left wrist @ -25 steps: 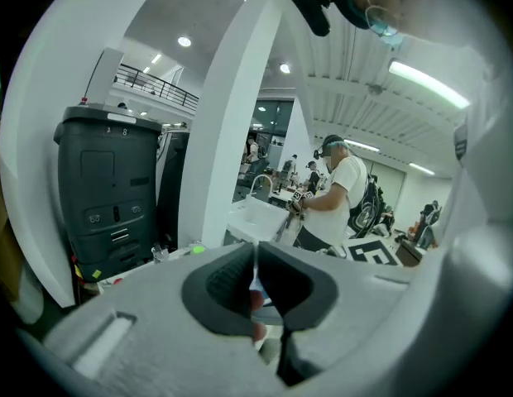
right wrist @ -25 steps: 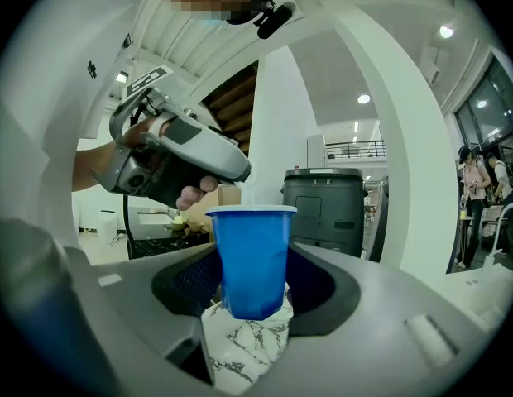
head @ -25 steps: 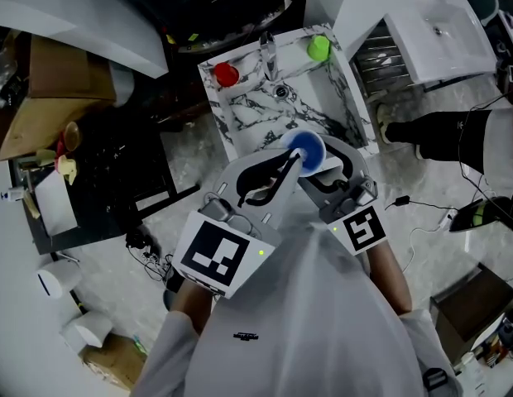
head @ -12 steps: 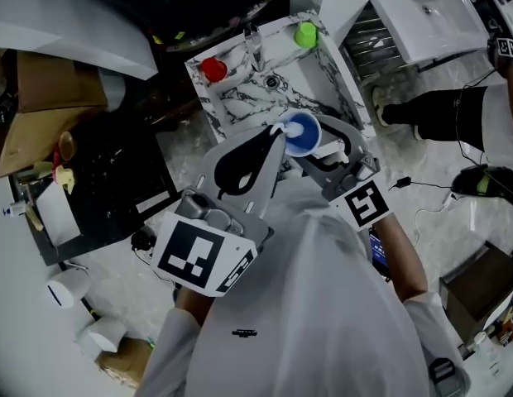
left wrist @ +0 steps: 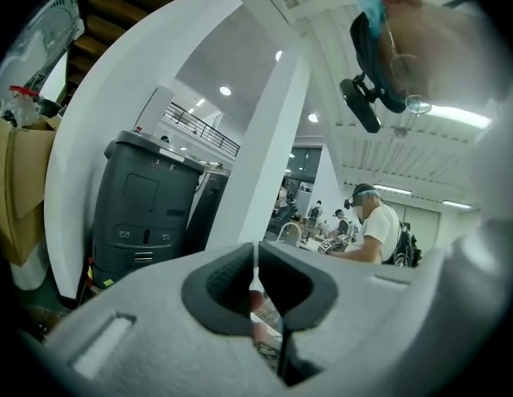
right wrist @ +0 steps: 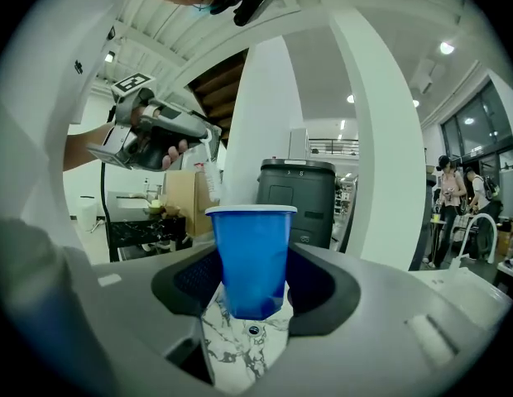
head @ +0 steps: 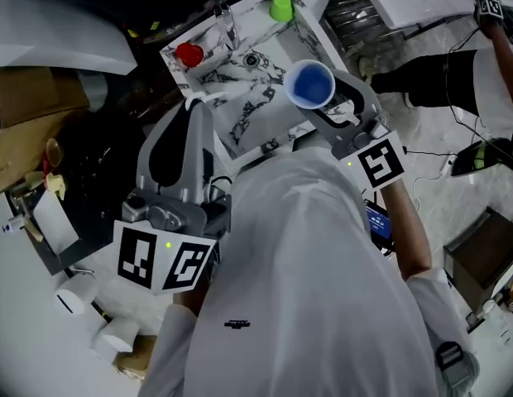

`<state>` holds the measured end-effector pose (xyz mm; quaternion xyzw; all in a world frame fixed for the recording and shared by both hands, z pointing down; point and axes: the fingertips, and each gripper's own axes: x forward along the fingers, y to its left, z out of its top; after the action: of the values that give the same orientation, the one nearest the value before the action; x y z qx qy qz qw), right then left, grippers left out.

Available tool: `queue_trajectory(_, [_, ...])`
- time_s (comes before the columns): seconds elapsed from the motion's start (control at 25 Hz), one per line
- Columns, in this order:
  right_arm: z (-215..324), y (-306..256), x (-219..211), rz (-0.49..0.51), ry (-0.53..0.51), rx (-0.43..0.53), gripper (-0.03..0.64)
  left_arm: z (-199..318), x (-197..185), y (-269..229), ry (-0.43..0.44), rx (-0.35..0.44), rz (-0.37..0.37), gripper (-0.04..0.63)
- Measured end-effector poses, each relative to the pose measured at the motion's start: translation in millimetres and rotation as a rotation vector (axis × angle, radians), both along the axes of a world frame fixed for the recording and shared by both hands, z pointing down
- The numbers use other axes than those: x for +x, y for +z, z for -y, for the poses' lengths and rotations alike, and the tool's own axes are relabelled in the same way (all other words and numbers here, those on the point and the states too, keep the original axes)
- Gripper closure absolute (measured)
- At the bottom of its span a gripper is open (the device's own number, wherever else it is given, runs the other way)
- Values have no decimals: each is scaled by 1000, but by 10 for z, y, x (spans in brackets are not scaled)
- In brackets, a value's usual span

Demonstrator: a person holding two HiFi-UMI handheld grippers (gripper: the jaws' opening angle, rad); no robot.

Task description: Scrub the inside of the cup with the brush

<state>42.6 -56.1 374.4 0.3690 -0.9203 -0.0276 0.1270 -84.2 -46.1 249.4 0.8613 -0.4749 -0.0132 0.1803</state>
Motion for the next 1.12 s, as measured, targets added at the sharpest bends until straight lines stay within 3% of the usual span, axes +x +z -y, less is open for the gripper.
queue_trajectory(0.24, [-11, -213, 12, 67, 23, 18, 377, 46, -101, 213, -81, -15, 20, 577])
queue_trajectory(0.48, [-19, -302, 77, 153, 62, -42, 379, 72, -128, 518, -131, -88, -8, 577])
queue_trajectory(1.12, [-127, -357, 185, 181, 56, -75, 380, -15, 73, 821, -89, -138, 7, 577])
